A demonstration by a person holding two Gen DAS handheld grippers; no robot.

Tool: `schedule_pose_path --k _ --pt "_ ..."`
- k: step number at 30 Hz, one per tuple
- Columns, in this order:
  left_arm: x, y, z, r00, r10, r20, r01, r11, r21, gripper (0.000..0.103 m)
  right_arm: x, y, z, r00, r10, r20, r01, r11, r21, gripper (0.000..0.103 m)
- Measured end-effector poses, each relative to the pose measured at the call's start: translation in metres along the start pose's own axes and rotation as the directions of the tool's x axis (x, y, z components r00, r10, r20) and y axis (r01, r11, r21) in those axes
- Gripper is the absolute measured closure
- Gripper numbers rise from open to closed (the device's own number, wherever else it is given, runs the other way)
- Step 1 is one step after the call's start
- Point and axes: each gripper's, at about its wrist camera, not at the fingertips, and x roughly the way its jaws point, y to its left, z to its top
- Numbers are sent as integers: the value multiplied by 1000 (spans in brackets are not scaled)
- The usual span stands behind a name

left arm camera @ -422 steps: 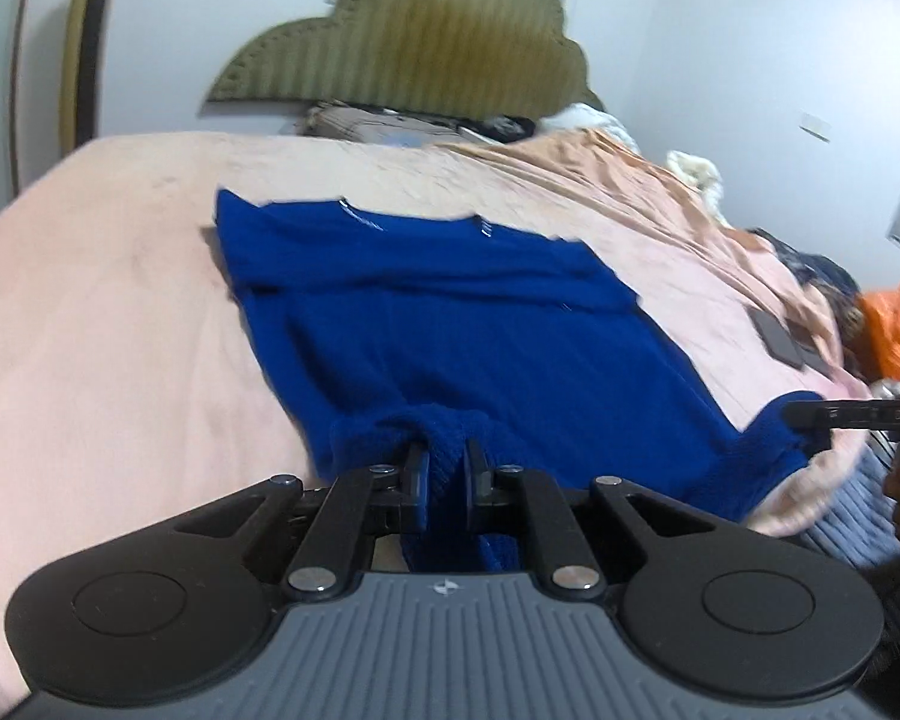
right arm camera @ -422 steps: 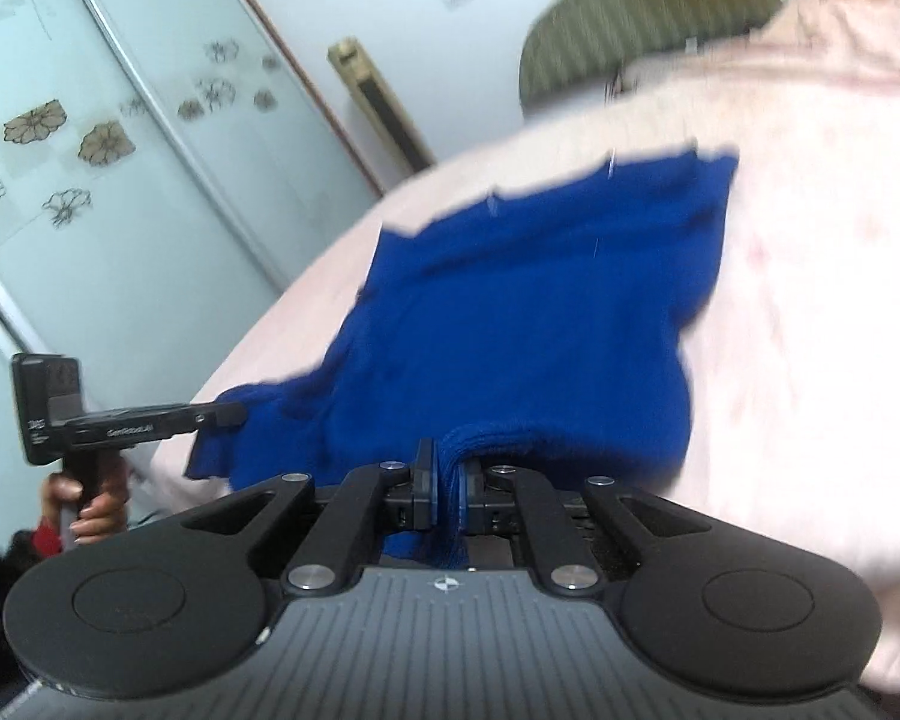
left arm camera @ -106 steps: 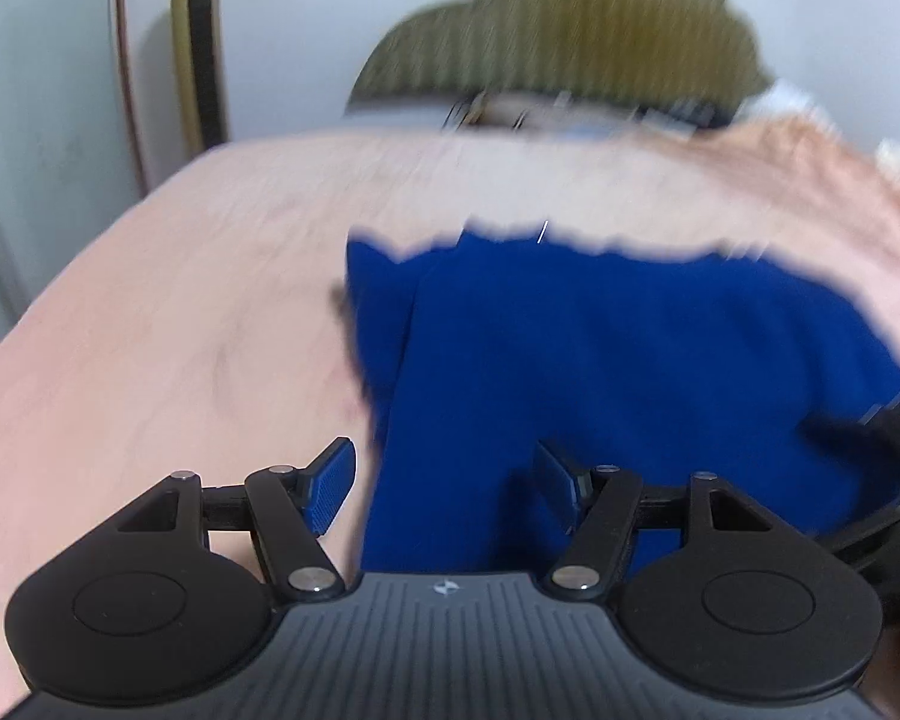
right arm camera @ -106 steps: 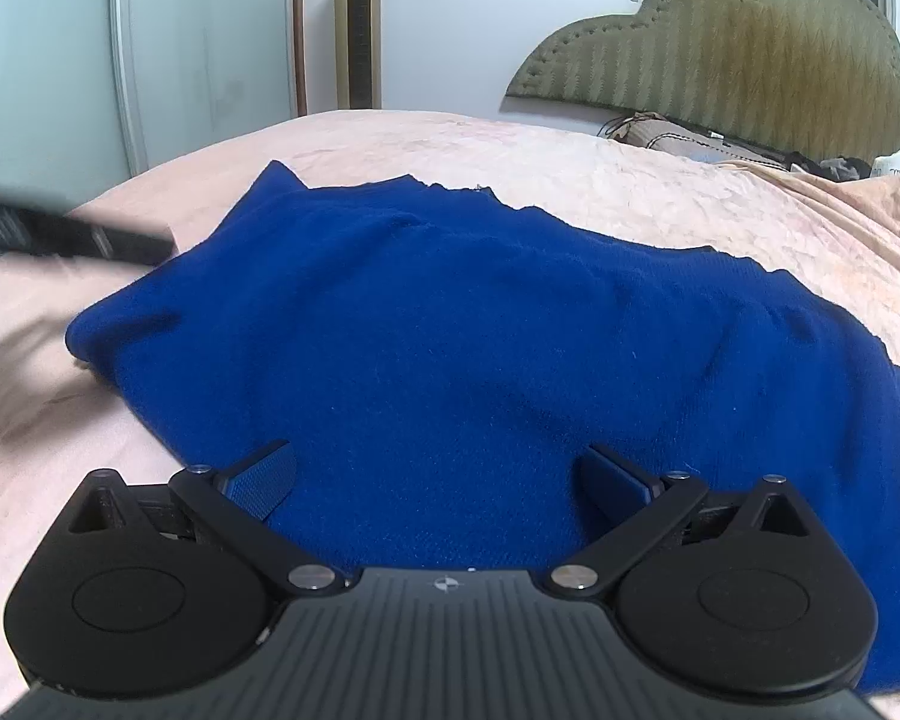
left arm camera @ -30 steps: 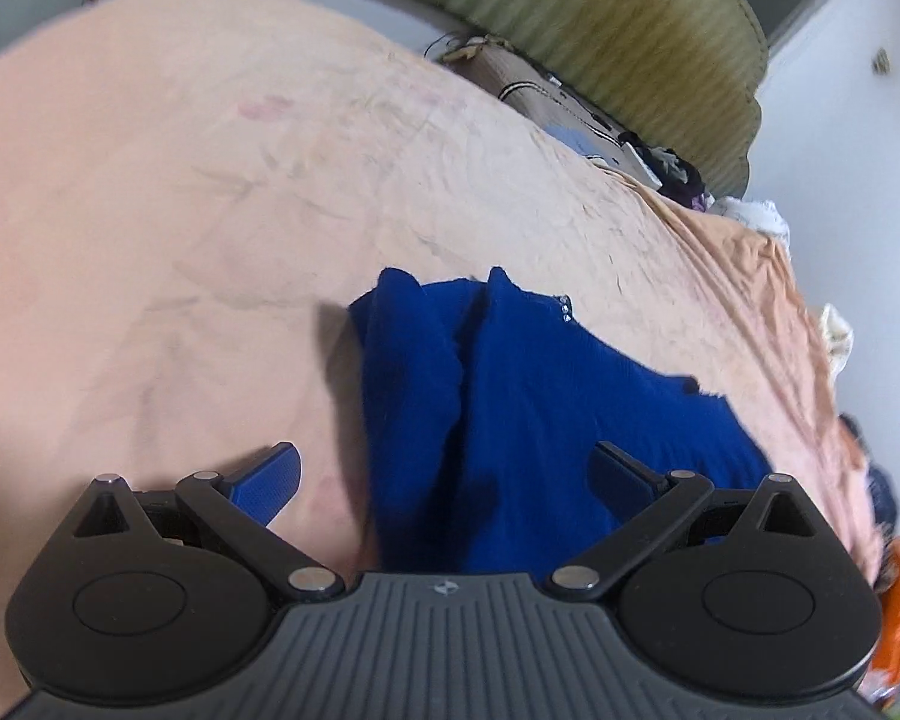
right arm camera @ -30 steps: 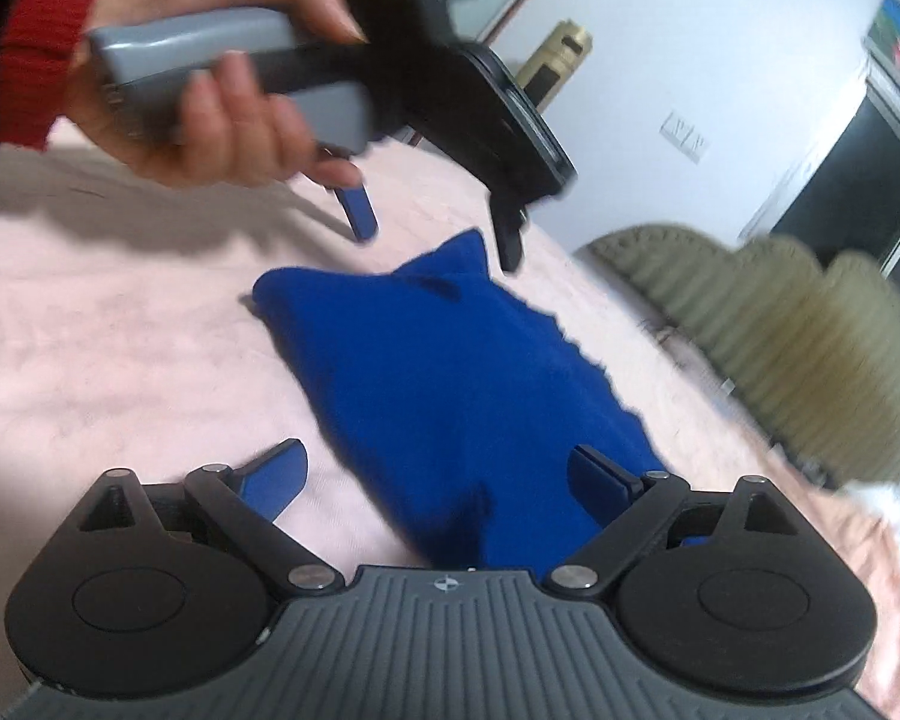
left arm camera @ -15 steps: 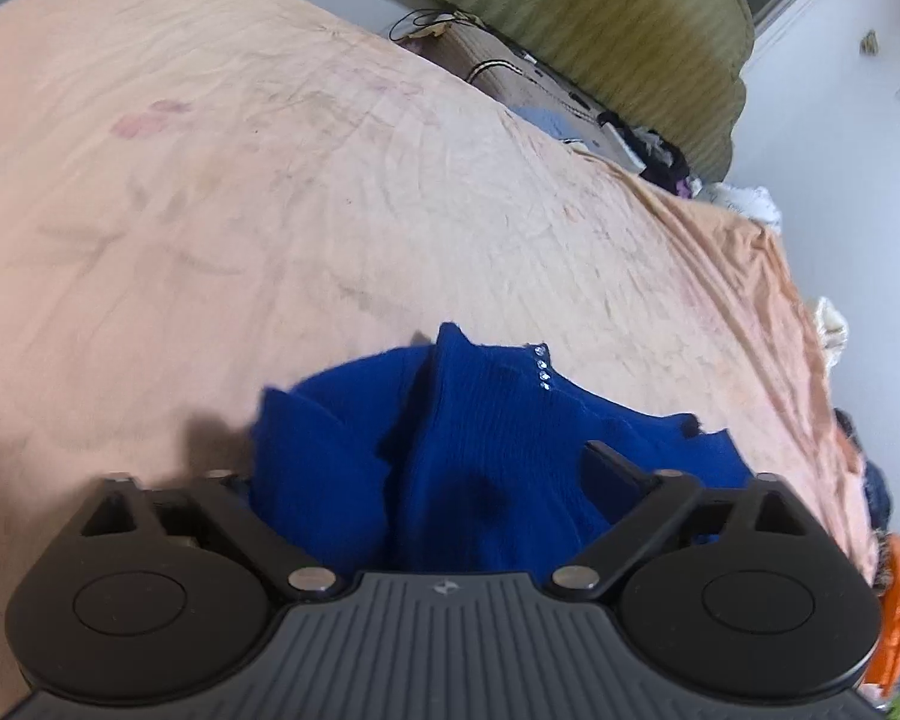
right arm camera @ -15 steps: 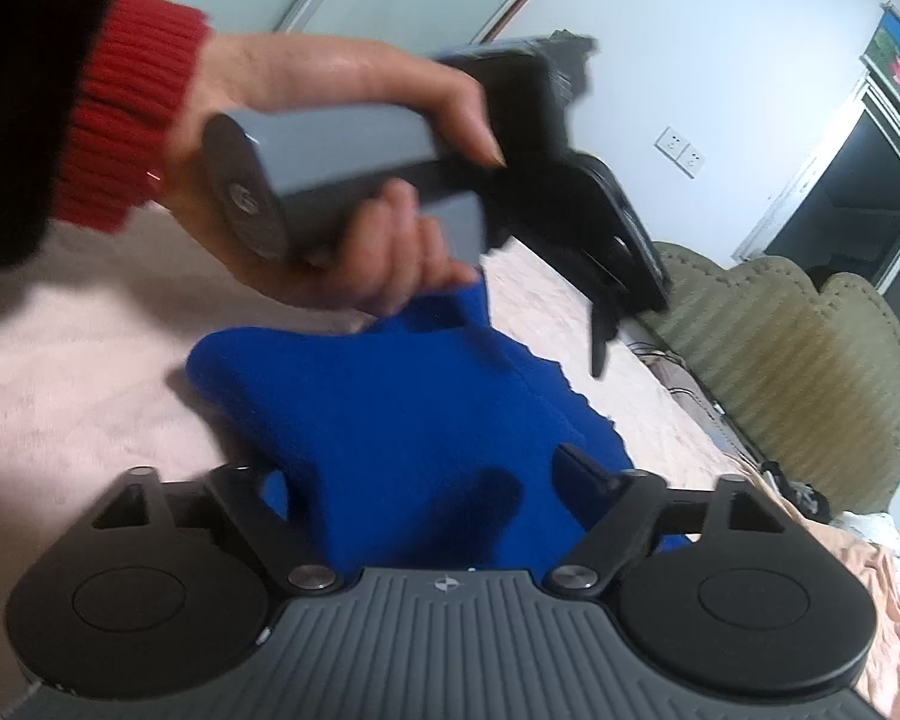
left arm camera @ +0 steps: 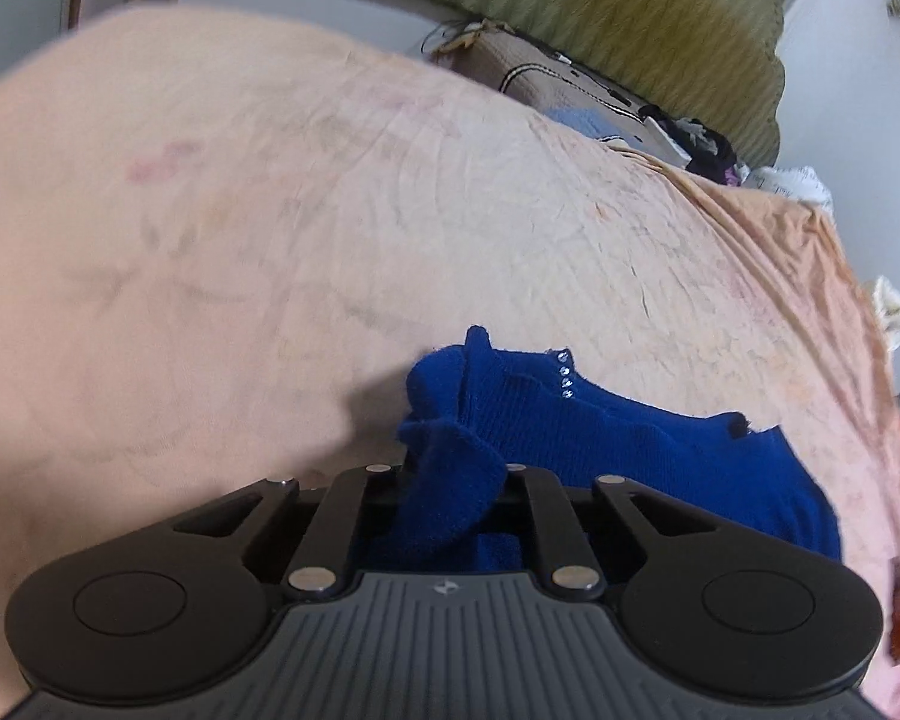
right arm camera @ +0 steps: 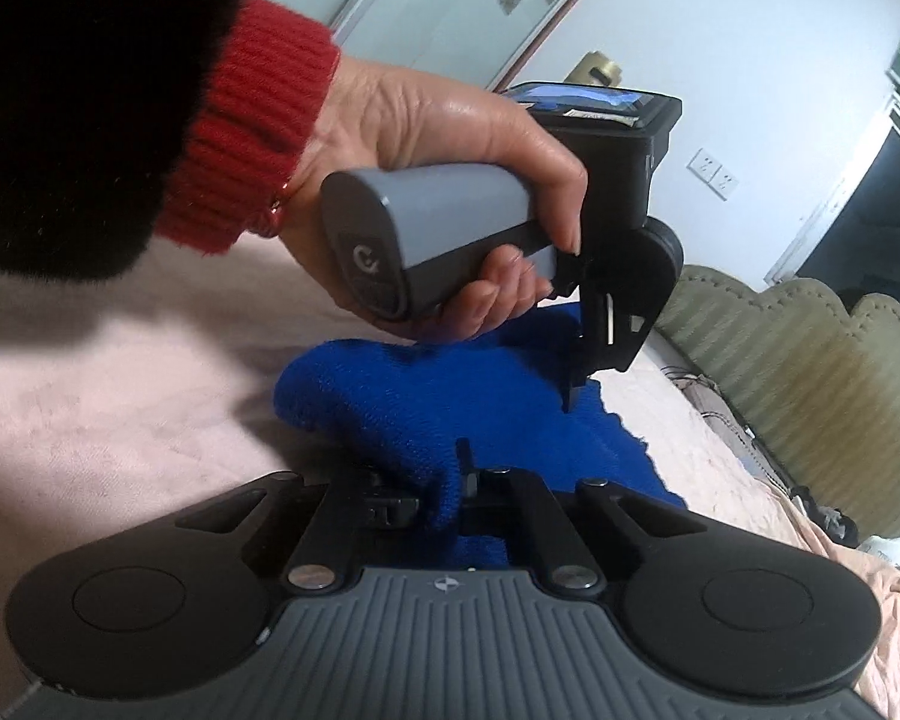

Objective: Fold small clothes
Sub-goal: 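Grasp the folded sweater's edge with the left gripper while the right gripper grasps beside it, then lift the gripped sweater edge with both grippers and fold it over the stack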

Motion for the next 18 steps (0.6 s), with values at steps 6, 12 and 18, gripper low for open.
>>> schedule_pose_path --k 6,12,18 --pt "-22 -45 2 993 105 56 -110 987 113 91 -28 -11 -8 998 -59 35 58 998 33 97" --pt "-29 -79 0 984 162 76 -172 971 167 91 -54 -31 -17 992 -116 46 112 989 95 97" --pt "-31 -110 -4 977 193 92 -208 956 208 91 -75 -52 -37 986 -160 40 150 973 177 97"
